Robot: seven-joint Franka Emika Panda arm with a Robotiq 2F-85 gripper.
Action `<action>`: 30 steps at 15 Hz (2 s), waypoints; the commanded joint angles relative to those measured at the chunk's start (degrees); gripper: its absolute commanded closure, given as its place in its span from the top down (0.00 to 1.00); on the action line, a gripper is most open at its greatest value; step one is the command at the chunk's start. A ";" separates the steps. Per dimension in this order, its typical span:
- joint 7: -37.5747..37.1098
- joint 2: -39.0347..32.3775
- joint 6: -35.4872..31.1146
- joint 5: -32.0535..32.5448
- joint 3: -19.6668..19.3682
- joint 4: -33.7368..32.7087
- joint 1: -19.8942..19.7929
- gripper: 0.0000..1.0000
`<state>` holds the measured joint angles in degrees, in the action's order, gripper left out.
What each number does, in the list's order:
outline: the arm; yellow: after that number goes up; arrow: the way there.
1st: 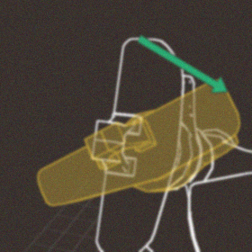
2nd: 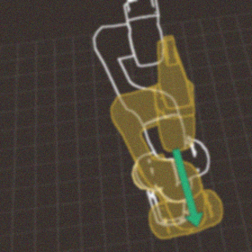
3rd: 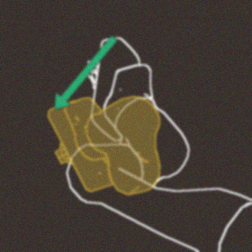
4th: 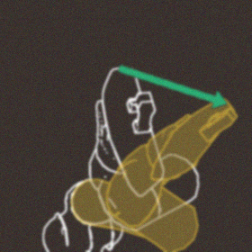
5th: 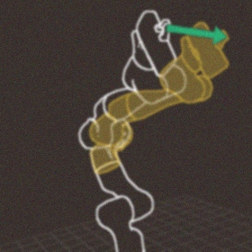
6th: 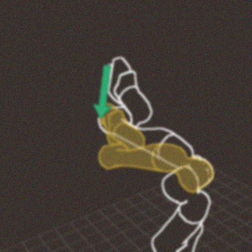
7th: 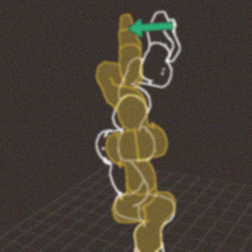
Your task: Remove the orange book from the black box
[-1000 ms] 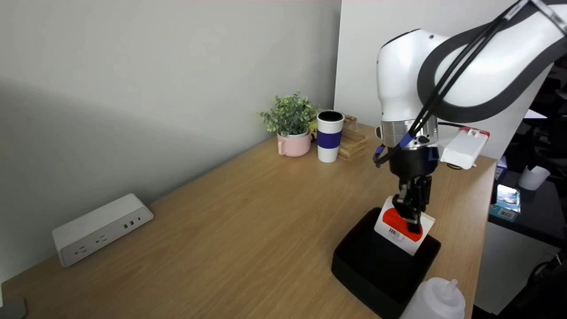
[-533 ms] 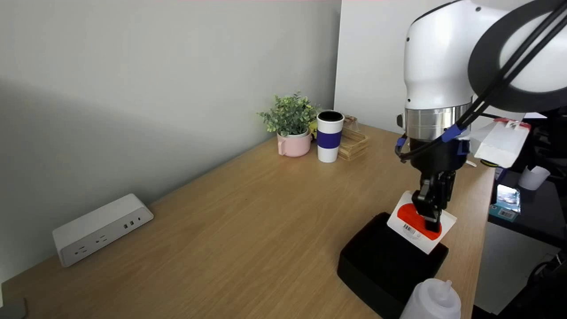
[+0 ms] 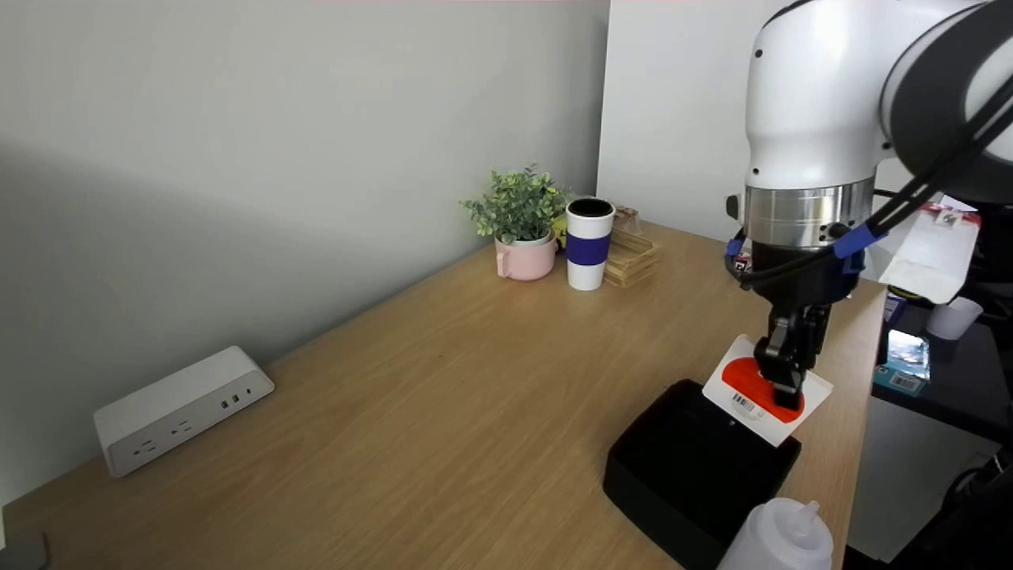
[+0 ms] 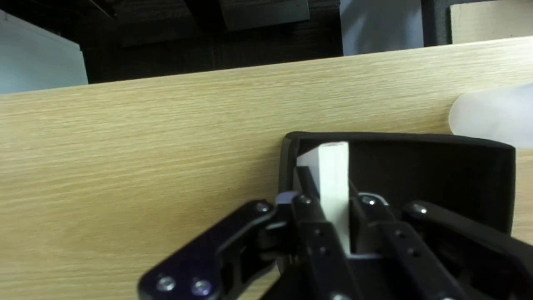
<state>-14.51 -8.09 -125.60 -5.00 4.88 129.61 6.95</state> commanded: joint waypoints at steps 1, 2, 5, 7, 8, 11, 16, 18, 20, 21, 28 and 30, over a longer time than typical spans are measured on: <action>-2.48 4.23 -5.20 5.90 0.20 4.45 1.17 0.04; -3.19 4.92 -6.54 7.50 0.27 5.24 1.37 0.04; -5.73 7.44 -8.89 10.72 0.75 7.30 1.82 0.04; -7.31 9.22 -9.53 12.10 1.17 8.36 1.91 0.04; -8.07 9.88 -9.63 12.63 1.38 8.69 1.88 0.04; -10.80 12.11 -8.98 13.74 2.25 9.41 1.74 0.04; -15.10 15.08 -9.08 13.81 2.91 10.17 0.84 0.04; -16.15 15.29 -8.95 11.71 2.23 9.69 0.01 0.04; -16.47 14.87 -9.27 9.43 1.33 9.15 -1.05 0.04; -15.91 14.37 -9.54 8.10 0.73 8.81 -1.59 0.04; 3.71 6.74 -10.79 -8.40 -4.85 3.52 -4.63 0.04; 9.49 3.04 -9.19 -13.67 -5.76 0.30 -5.57 0.04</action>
<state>-12.83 1.12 -136.02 -12.21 -0.12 135.31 2.95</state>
